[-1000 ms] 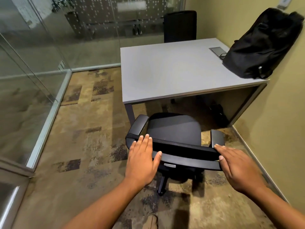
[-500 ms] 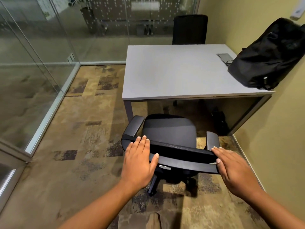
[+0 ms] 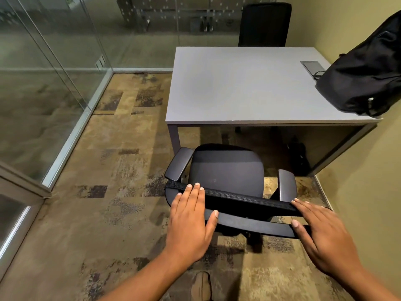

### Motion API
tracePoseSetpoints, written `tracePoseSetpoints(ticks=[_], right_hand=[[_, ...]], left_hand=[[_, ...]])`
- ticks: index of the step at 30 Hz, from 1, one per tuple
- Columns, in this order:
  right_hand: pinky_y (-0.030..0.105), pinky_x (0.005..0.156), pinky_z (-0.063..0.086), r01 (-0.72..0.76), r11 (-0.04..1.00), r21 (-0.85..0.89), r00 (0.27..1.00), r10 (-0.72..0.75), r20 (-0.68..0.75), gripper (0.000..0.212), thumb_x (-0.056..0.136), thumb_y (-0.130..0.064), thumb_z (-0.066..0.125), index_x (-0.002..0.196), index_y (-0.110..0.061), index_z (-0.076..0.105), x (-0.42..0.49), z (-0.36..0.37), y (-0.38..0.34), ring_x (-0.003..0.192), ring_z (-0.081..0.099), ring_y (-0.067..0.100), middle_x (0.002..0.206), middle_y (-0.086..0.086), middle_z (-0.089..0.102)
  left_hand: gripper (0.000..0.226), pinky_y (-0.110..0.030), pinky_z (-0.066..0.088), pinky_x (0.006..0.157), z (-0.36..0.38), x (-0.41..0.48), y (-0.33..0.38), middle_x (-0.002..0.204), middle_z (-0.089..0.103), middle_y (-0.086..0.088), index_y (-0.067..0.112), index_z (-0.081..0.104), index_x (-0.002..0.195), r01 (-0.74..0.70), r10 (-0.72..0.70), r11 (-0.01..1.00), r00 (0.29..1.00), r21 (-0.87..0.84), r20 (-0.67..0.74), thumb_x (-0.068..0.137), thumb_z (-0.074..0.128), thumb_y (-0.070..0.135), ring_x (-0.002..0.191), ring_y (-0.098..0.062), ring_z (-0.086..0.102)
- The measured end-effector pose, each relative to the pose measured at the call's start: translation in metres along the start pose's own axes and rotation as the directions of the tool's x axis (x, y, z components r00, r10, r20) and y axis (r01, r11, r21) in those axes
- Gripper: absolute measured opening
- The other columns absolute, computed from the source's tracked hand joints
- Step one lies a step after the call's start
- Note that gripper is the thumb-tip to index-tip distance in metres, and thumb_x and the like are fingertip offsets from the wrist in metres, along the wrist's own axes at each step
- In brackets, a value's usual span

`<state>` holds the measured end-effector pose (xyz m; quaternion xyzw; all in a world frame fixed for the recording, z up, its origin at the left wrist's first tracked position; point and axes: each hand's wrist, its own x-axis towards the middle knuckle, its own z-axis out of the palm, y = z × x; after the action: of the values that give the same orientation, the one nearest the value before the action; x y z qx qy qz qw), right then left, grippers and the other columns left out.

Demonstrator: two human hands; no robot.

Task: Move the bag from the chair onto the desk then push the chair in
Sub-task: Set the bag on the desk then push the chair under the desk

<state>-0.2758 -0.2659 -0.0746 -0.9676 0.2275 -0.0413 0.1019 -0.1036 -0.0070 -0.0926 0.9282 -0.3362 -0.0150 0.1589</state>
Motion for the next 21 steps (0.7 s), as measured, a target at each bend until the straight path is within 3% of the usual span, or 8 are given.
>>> tracePoseSetpoints(ticks=[8, 13, 21], right_hand=[[0.033, 0.094, 0.037, 0.065, 0.998, -0.002, 0.998, -0.065, -0.01, 0.051, 0.094, -0.052, 0.03, 0.126, -0.021, 0.058, 0.009, -0.007, 0.041, 0.112, 0.055, 0.022, 0.118, -0.001, 0.067], [0.033, 0.096, 0.036, 0.095, 0.995, 0.003, 0.995, -0.095, -0.015, 0.049, 0.094, -0.05, 0.032, 0.124, -0.021, 0.058, 0.016, -0.01, 0.064, 0.113, 0.054, 0.021, 0.117, -0.001, 0.066], [0.038, 0.099, 0.04, 0.146, 0.989, 0.015, 0.989, -0.146, -0.012, 0.05, 0.095, -0.049, 0.03, 0.124, -0.019, 0.058, 0.021, -0.01, 0.082, 0.113, 0.054, 0.022, 0.118, 0.001, 0.066]], left_hand=[[0.077, -0.036, -0.002, 0.118, 0.011, -0.009, 0.043, 0.159, 0.02, 0.001, 0.016, 0.023, 0.151, 0.088, -0.088, 0.996, 0.996, -0.005, -0.003, 0.093, -0.001, 0.061, 0.147, -0.013, 0.003], [0.071, -0.038, 0.006, 0.118, 0.016, -0.009, 0.067, 0.156, 0.03, -0.002, 0.013, 0.032, 0.147, 0.124, -0.125, 0.992, 0.992, -0.011, -0.023, 0.095, 0.013, 0.057, 0.146, -0.018, 0.015], [0.068, -0.039, 0.009, 0.116, 0.021, -0.004, 0.081, 0.153, 0.036, -0.004, 0.012, 0.036, 0.145, 0.15, -0.149, 0.989, 0.987, 0.001, -0.065, 0.097, 0.014, 0.055, 0.144, -0.019, 0.02]])
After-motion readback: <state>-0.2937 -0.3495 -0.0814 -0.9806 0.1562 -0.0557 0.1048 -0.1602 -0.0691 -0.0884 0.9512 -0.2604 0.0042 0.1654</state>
